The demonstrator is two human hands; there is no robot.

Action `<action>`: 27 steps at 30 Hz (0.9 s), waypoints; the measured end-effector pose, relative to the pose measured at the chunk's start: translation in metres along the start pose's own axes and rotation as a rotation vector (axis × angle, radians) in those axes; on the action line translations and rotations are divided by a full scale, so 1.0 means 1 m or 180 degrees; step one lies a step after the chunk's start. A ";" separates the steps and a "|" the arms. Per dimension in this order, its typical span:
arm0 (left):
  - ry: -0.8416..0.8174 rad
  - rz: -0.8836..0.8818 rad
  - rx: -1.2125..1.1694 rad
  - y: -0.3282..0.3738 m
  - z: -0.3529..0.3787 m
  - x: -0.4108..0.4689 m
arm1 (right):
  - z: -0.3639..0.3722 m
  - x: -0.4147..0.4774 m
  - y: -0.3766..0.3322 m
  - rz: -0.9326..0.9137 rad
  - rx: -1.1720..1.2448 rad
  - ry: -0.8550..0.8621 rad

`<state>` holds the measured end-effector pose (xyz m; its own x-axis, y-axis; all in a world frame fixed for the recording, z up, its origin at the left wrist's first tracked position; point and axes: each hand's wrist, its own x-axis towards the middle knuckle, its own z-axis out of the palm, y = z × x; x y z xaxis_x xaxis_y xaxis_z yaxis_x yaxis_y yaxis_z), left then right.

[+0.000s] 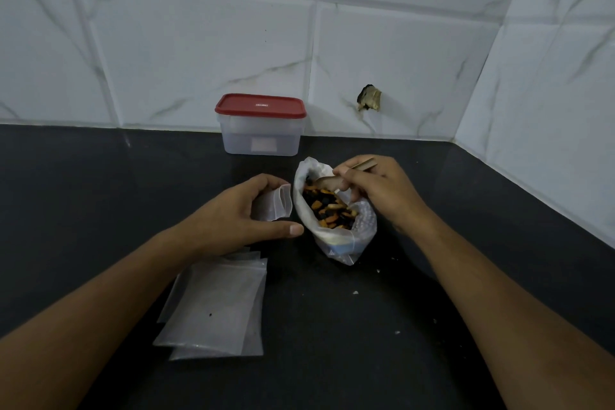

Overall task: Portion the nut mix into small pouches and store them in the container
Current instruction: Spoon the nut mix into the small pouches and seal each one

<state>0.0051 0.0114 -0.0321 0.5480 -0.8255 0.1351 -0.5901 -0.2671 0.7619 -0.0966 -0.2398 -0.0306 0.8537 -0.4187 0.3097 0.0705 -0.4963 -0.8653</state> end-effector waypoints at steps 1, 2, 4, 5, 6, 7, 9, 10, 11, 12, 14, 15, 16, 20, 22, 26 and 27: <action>0.0005 0.0009 0.0013 0.000 0.000 0.000 | -0.001 0.000 0.000 0.0013 0.0090 0.0081; 0.0014 0.0011 0.0020 -0.001 0.000 0.001 | -0.001 0.000 0.001 0.0012 0.0120 0.0142; 0.0036 0.0036 0.0024 -0.002 0.001 0.001 | 0.002 -0.001 0.001 -0.0011 0.0026 0.0174; 0.0038 0.0057 0.0029 -0.003 0.001 0.001 | 0.004 -0.002 0.000 -0.0006 0.0002 0.0144; 0.0034 0.0078 0.0034 -0.004 0.002 0.001 | 0.006 -0.001 0.000 0.0028 0.0032 0.0106; 0.0030 0.0095 0.0038 -0.004 0.003 0.001 | 0.006 -0.001 0.000 0.0088 0.0087 0.0080; 0.0026 0.0123 0.0048 -0.004 0.004 0.002 | 0.006 0.000 0.001 0.0238 0.0270 0.0085; 0.0029 0.0132 0.0054 -0.004 0.005 0.002 | 0.006 0.000 0.002 0.0300 0.0365 0.0134; 0.0034 0.0139 0.0063 -0.004 0.005 0.003 | 0.006 0.001 0.002 0.0335 0.0414 0.0210; 0.0037 0.0145 0.0070 -0.004 0.006 0.003 | 0.006 0.001 0.003 0.0340 0.0419 0.0285; 0.0034 0.0145 0.0069 -0.005 0.006 0.003 | 0.008 0.000 0.003 0.0332 0.0338 0.0322; 0.0032 0.0143 0.0068 -0.005 0.006 0.003 | 0.009 0.000 0.002 0.0356 0.0322 0.0292; 0.0026 0.0143 0.0069 -0.005 0.006 0.003 | 0.009 0.000 0.002 0.0403 0.0358 0.0260; 0.0034 0.0164 -0.0051 -0.006 0.007 0.003 | 0.009 -0.001 0.000 0.0571 0.0642 0.0271; 0.0029 0.0148 -0.0028 -0.007 0.007 0.004 | 0.011 0.000 0.001 0.0536 0.0530 0.0308; 0.0002 0.0155 0.0014 -0.008 0.007 0.005 | 0.012 0.001 -0.001 0.0489 0.0311 0.0207; 0.0009 0.0162 0.0004 -0.008 0.007 0.005 | 0.011 0.001 -0.002 0.0510 0.0336 0.0201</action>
<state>0.0086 0.0059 -0.0421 0.5189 -0.8366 0.1754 -0.6181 -0.2255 0.7531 -0.0901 -0.2307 -0.0325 0.8245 -0.5344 0.1860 -0.0071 -0.3385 -0.9410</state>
